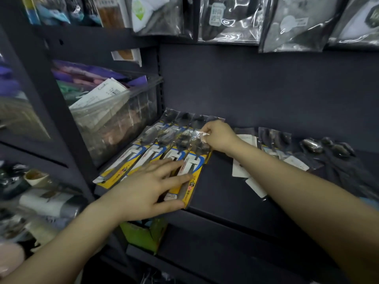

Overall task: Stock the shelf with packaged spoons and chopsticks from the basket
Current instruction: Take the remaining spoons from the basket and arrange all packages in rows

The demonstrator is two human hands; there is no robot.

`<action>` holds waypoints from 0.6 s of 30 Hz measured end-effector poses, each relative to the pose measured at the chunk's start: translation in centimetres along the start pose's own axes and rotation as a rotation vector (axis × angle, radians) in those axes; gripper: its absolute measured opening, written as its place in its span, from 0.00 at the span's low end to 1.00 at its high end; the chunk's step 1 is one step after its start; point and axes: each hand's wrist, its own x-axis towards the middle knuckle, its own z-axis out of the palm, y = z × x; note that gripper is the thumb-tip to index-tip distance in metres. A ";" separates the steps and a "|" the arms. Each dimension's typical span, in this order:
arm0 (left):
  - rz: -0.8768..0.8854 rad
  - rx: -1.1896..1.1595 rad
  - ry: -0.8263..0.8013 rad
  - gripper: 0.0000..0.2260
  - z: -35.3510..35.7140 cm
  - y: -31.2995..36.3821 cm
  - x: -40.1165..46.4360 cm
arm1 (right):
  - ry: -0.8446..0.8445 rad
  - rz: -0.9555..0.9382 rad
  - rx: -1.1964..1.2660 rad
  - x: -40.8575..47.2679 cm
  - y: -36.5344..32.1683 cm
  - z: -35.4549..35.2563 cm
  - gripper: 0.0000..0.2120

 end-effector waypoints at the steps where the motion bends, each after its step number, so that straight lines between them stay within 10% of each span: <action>1: 0.000 -0.011 0.001 0.30 0.1 0.1 0.0 | 0.010 -0.022 -0.062 -0.1 -0.1 0.0 0.08; 10: 0.004 -0.085 0.060 0.31 0.5 0.3 0.1 | 0.052 -0.039 -0.247 -2.4 3.5 -3.7 0.13; 18: 0.085 -0.120 0.151 0.34 -0.7 1.4 1.6 | -0.505 -0.088 -0.566 -8.1 4.6 -7.5 0.40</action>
